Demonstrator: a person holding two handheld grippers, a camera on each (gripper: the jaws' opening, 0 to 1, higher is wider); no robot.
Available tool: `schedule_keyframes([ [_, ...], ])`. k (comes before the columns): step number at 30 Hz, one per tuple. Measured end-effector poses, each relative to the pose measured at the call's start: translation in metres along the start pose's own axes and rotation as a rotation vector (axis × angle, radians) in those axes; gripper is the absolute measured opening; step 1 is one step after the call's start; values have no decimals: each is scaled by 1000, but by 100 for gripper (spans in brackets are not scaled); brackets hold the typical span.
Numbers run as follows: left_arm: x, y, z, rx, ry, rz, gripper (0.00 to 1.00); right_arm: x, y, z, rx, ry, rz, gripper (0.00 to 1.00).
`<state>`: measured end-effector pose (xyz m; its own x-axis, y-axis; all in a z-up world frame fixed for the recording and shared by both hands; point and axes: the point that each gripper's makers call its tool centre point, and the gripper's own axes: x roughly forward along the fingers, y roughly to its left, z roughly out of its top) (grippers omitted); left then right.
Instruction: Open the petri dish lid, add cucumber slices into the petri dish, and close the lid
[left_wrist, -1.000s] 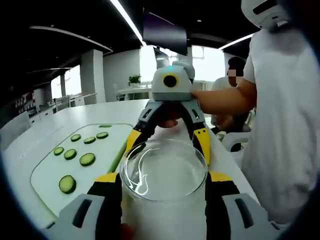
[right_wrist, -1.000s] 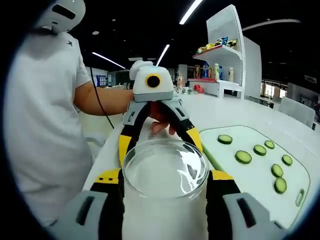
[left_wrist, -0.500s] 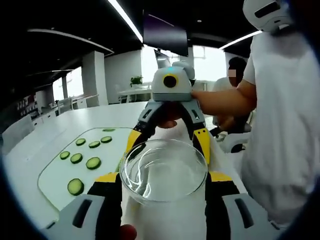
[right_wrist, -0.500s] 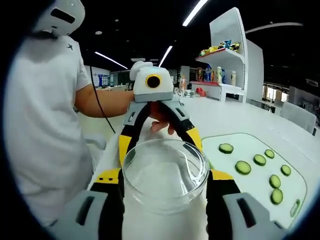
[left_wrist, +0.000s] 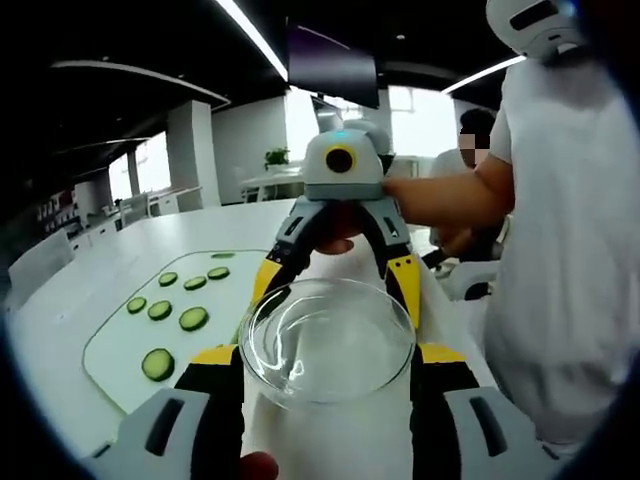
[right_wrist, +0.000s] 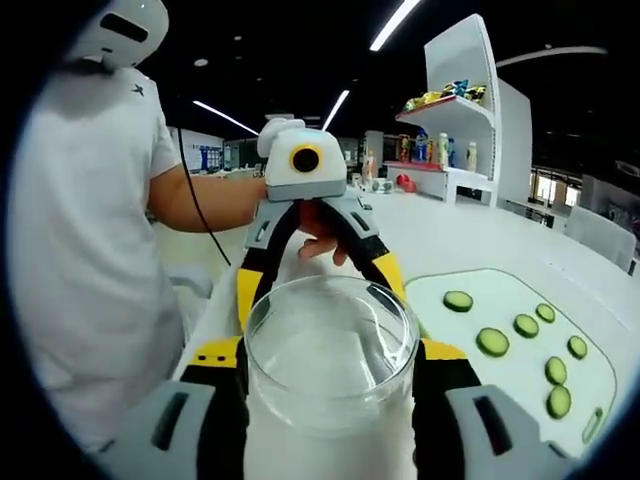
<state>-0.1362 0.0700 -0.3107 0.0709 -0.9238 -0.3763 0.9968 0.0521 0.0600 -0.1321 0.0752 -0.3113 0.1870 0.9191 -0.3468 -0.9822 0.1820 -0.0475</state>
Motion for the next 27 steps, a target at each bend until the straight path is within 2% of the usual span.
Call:
schedule_keyframes([
  [11,-13,1,-5,-4,12,35,65,12,2,5,-19,-4,29,65],
  [27,-30,5,-12,-3,27,88,65,29,0,9,-57,24,70,65],
])
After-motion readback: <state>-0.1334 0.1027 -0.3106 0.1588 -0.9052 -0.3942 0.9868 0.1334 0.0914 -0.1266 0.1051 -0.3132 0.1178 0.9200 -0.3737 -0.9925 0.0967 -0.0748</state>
